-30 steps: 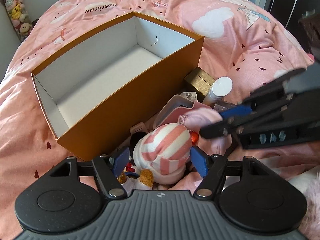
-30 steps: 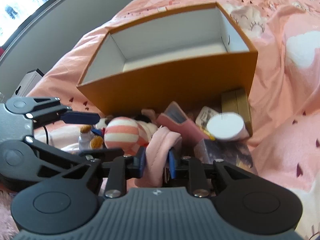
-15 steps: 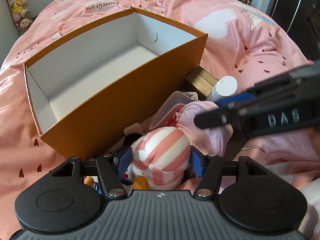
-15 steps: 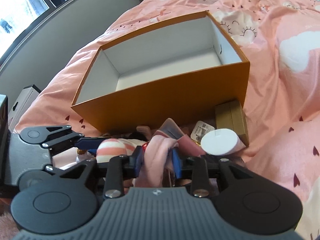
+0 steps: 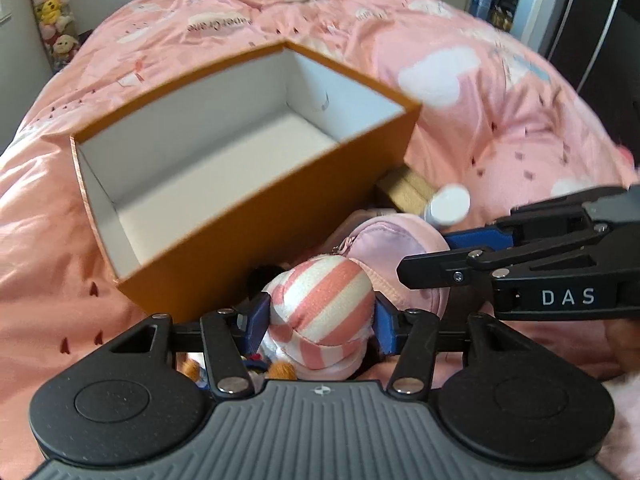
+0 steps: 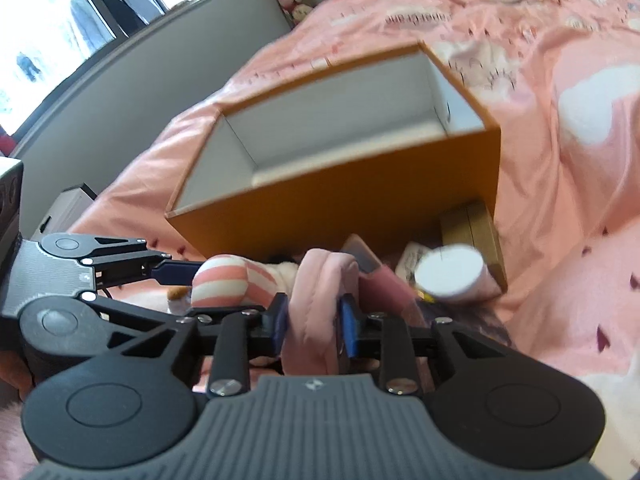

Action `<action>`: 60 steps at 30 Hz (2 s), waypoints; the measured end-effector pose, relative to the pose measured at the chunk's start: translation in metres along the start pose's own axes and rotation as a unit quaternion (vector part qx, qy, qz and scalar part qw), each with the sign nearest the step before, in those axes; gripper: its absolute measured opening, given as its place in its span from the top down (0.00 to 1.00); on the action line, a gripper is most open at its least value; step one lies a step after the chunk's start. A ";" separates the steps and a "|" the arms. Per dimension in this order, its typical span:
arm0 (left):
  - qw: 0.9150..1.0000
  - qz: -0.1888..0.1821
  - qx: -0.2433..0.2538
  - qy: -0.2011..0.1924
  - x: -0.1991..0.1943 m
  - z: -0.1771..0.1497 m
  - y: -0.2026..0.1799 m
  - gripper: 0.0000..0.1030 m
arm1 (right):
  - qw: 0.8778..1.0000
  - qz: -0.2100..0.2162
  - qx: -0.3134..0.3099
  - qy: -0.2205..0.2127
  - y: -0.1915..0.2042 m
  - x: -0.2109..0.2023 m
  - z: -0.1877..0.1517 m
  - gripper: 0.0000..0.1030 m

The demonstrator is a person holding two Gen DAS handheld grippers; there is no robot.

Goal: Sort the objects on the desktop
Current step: 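Grasp the pink-striped white plush with left gripper while right grasps the pink pouch, then lift both held items and carry them over the orange box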

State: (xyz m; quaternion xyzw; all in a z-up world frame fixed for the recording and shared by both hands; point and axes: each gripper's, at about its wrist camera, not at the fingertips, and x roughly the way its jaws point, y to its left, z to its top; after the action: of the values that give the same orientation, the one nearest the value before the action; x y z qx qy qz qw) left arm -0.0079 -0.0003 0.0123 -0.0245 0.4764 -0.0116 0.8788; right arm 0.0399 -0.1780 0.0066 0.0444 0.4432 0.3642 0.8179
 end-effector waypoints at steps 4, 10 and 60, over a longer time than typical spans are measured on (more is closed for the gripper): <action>0.999 -0.009 -0.036 -0.019 -0.015 0.011 0.013 0.41 | 0.999 0.014 0.002 -0.030 0.002 -0.008 0.014 0.75; 0.995 -0.025 -0.085 -0.048 -0.035 0.031 0.034 0.41 | 0.997 0.027 -0.020 -0.062 0.008 -0.016 0.045 0.76; 0.984 0.071 -0.159 0.046 0.065 0.073 0.118 0.41 | 0.994 0.046 0.090 0.037 -0.014 0.158 0.163 0.76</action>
State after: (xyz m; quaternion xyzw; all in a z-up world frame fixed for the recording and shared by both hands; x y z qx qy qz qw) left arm 0.0885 0.1172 -0.0087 -0.1298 0.5129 0.1255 0.8393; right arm 0.2252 -0.0470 -0.0102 0.1251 0.5022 0.3616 0.7755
